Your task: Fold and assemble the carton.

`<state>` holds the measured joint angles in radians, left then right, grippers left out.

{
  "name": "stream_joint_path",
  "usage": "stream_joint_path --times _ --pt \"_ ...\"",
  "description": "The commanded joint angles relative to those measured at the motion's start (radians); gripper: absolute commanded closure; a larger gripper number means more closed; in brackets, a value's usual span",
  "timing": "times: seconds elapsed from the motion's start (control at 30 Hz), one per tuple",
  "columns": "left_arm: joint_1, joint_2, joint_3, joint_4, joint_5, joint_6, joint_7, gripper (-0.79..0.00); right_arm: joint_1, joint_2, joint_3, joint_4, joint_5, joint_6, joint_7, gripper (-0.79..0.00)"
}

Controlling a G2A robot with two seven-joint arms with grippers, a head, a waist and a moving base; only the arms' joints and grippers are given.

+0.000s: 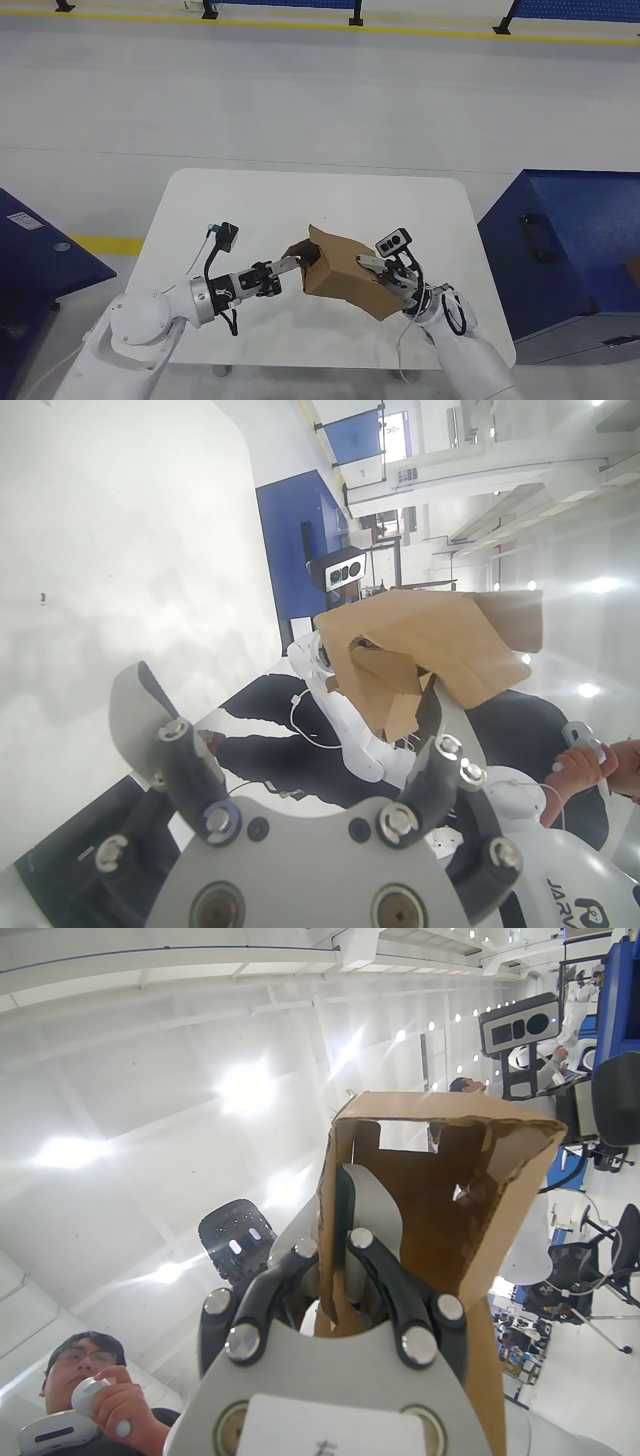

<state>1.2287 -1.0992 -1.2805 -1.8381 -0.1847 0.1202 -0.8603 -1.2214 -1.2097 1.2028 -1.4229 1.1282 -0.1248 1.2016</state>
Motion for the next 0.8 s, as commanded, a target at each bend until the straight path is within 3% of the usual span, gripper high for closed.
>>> stream_joint_path --times 0.0,0.53,0.77 --pt "-0.003 0.000 0.006 -0.001 0.002 -0.002 0.005 -0.785 -0.001 -0.001 -0.001 0.002 -0.003 0.001 0.003 0.000" --pt "-0.027 0.003 -0.008 0.020 -0.015 0.035 0.035 -0.785 -0.006 -0.003 0.000 -0.004 -0.026 0.033 0.079 0.000" --pt "0.001 0.008 -0.054 0.001 -0.060 -0.011 0.049 -0.785 -0.005 -0.007 0.027 -0.003 0.022 0.016 0.046 0.000"
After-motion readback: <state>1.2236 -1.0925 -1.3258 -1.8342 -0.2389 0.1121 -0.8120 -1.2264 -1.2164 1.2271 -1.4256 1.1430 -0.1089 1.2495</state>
